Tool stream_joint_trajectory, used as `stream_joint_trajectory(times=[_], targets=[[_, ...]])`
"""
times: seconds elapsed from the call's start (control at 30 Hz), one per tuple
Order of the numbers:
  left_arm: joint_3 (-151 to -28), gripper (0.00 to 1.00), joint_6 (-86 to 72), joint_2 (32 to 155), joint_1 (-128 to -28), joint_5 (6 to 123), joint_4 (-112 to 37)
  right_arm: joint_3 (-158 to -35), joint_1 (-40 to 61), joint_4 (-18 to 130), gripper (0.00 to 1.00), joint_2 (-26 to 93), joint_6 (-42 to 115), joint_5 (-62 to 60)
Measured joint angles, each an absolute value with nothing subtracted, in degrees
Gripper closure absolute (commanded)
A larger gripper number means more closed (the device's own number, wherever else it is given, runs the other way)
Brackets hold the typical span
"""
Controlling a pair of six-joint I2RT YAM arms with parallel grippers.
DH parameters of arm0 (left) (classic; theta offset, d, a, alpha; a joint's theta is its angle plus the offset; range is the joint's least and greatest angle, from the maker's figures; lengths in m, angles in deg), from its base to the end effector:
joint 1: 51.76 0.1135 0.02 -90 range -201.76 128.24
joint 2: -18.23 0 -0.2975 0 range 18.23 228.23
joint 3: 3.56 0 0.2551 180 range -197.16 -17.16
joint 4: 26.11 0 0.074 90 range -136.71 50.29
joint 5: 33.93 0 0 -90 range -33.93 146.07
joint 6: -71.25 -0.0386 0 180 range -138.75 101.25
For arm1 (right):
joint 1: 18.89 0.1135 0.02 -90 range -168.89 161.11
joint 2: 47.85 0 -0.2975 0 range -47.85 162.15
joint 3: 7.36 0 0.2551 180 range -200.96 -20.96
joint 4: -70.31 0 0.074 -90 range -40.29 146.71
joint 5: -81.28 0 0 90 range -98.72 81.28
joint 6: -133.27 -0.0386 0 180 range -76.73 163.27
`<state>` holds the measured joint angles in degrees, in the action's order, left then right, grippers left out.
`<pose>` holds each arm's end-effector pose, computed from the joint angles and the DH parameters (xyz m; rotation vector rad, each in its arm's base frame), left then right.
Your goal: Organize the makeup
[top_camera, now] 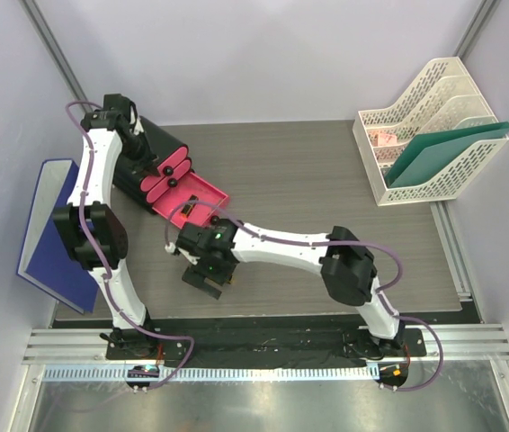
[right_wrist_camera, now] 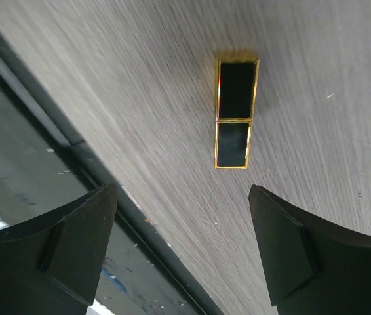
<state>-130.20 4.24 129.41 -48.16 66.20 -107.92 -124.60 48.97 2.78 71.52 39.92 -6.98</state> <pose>0.4179 0.0195 0.3563 -0.5817 2.6832 -0.3366 0.1723 0.4265 0.2577 -1.5285 2.4075 0.3330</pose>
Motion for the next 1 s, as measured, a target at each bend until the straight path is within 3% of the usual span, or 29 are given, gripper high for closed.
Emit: stream_joint_trajectory(times=[0.23,0.27,0.33,0.37,0.47,1.0], targets=[[-130.2,1.0,3.54,129.41,-48.16,66.2,-107.96,-124.05,50.04,1.44,0.17,76.72,41.49,-13.54],[-130.2,1.0,3.49,129.41,-48.16,66.2,-107.96,-123.94,49.95,1.66,0.33,77.14,41.58,-14.24],[-130.2,1.0,3.38,129.41,-48.16,66.2,-108.02,-123.88,49.73,2.08,0.54,77.97,41.91,-15.2],[-130.2,1.0,3.32,129.41,-48.16,66.18,-108.09,-123.88,49.62,2.43,0.77,78.43,41.93,-15.46],[-130.22,1.0,3.3,129.41,-48.16,66.14,-108.33,-123.99,49.45,2.89,0.99,79.3,41.77,-16.05],[-125.06,1.0,2.88,124.49,-47.88,72.47,-101.01,-121.87,47.72,6.47,0.99,74.12,41.03,-17.16]])
